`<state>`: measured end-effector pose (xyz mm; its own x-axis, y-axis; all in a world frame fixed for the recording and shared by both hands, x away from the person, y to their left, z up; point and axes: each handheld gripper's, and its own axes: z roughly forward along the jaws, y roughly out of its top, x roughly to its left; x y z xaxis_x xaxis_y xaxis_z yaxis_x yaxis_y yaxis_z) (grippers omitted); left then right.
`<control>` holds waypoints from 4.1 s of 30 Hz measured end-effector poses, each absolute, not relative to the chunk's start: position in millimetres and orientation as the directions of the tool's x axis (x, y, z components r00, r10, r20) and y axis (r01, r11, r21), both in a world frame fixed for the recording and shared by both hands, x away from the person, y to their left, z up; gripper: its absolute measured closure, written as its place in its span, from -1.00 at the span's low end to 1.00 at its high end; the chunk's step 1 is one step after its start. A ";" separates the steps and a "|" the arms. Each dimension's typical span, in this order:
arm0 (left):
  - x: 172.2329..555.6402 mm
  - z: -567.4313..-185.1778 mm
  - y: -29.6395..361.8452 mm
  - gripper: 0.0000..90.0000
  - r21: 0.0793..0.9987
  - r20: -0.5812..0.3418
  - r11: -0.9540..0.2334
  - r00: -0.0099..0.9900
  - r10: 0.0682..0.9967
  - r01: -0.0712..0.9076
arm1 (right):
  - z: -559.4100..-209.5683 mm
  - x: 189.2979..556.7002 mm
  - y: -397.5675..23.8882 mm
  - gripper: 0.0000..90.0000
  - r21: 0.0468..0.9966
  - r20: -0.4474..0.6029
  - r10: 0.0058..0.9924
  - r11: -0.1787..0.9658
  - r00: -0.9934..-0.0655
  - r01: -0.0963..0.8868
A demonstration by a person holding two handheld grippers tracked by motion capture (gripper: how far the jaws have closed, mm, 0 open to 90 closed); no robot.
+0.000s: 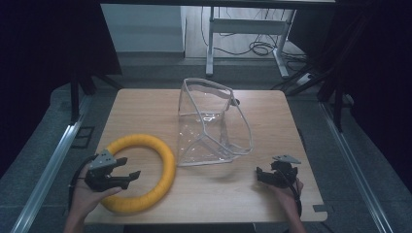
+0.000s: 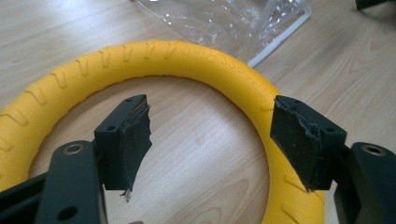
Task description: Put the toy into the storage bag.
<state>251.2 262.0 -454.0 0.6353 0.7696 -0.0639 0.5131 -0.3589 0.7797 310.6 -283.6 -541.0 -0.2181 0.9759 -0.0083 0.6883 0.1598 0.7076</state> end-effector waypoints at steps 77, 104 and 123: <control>250.3 -500.7 179.3 0.08 0.150 -0.054 -0.862 0.875 0.482 0.484 | -540.4 308.4 -283.5 -0.63 0.727 -0.008 0.961 0.194 -0.275 0.658; 270.3 -432.7 227.9 0.13 0.577 -0.276 -0.561 0.789 0.549 0.593 | -539.9 307.5 -283.2 -0.56 0.730 -0.003 0.968 0.175 -0.253 0.661; 283.3 -398.2 277.6 0.13 0.724 -0.404 -0.281 0.718 0.567 0.630 | -539.8 307.7 -283.7 -0.54 0.731 -0.002 0.969 0.171 -0.248 0.661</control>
<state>283.3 277.6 -398.2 0.7176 0.5673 -0.4039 0.6296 -0.2806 0.7245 307.7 -283.7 -539.8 -0.2484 0.9686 -0.0016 0.6608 0.1707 0.7309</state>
